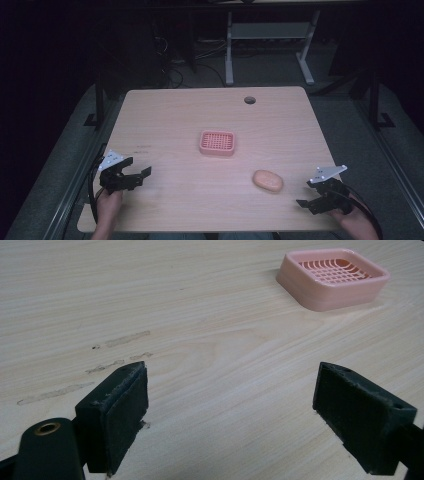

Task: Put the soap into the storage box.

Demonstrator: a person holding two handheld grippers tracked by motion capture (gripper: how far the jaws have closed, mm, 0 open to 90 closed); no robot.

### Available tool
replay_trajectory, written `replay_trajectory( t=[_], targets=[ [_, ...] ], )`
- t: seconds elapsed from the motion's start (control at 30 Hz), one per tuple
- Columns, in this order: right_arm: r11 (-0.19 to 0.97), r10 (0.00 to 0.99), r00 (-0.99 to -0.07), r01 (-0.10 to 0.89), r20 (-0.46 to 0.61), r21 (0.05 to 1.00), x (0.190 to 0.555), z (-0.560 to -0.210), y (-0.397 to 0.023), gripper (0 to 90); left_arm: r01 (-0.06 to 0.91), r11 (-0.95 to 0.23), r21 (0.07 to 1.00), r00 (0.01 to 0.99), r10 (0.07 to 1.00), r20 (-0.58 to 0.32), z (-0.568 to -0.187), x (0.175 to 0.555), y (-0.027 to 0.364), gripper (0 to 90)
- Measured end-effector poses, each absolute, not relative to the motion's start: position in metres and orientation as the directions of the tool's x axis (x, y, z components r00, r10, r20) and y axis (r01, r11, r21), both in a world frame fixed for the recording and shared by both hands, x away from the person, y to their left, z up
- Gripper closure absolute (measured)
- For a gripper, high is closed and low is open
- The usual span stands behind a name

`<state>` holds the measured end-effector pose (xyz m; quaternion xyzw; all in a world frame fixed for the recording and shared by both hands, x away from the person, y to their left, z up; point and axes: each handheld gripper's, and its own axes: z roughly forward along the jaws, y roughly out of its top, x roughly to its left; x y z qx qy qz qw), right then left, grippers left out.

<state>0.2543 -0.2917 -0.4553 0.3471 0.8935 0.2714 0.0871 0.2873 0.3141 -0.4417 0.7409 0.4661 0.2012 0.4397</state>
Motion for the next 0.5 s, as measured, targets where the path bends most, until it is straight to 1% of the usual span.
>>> replay_trajectory(
  t=[0.33, 0.5],
  targets=[
    [0.625, 0.657, -0.753, 0.563, 0.025, 0.541, 0.26, -0.447, -0.286, 20.7, 0.509, -0.184, 0.841, 0.487, 0.867, -0.105, -0.441, 0.287, 0.315, 14.2],
    [0.646, 0.642, -0.767, 0.555, 0.021, 0.524, 0.266, -0.442, -0.279, 20.5, 0.503, -0.19, 0.843, 0.492, 0.865, -0.099, -0.44, 0.287, 0.314, 14.2]
  ],
)
